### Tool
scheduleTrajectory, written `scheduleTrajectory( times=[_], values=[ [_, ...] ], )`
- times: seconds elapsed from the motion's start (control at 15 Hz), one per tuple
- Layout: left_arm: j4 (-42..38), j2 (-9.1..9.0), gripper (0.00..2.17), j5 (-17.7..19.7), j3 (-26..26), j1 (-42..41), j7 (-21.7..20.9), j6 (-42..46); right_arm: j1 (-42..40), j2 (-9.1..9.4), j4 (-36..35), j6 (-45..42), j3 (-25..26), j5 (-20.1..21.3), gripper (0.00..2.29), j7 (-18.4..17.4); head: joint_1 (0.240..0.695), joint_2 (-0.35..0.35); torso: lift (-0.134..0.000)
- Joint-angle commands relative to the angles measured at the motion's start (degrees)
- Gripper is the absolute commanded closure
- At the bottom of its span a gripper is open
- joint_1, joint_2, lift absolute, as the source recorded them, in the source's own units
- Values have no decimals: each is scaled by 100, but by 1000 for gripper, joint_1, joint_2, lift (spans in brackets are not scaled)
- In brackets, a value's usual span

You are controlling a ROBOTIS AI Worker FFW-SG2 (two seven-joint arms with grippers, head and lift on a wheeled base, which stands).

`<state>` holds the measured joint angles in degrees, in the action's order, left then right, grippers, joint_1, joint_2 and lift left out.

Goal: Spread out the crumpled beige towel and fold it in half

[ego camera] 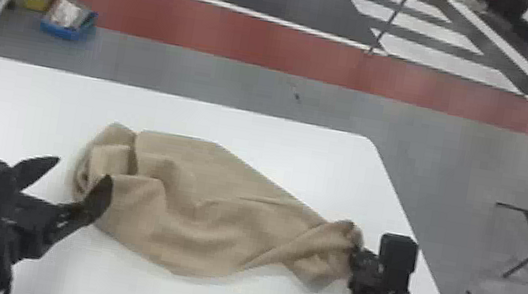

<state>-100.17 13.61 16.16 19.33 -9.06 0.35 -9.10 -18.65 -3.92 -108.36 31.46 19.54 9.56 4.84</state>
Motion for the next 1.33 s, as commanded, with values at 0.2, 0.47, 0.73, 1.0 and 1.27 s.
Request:
scheduleTrajectory(
  times=[0.2, 0.47, 0.73, 1.0, 1.27],
  values=[
    [103, -7, 218, 1, 203, 132, -26, -405, -16, -3, -18, -21, -12, 2, 1595, 8, 695, -350, -124],
    [76, -16, 674, 27, 203, 132, -263, -1073, -16, -3, -53, -21, -3, -7, 1595, 26, 695, -350, -124],
    [-390, 19, 1713, 27, 106, 53, -193, -1706, -42, -3, -89, -109, 23, -24, 1595, 26, 695, -350, -124],
    [-1673, 124, 1713, 98, -175, -483, -79, -1723, -156, 23, -440, -267, -108, -68, 1595, 26, 695, -350, -124],
    [-2772, 406, 1713, 388, -553, -896, 62, -1723, -464, 67, -1222, -390, -434, -139, 1595, 43, 695, -350, -124]
  ],
)
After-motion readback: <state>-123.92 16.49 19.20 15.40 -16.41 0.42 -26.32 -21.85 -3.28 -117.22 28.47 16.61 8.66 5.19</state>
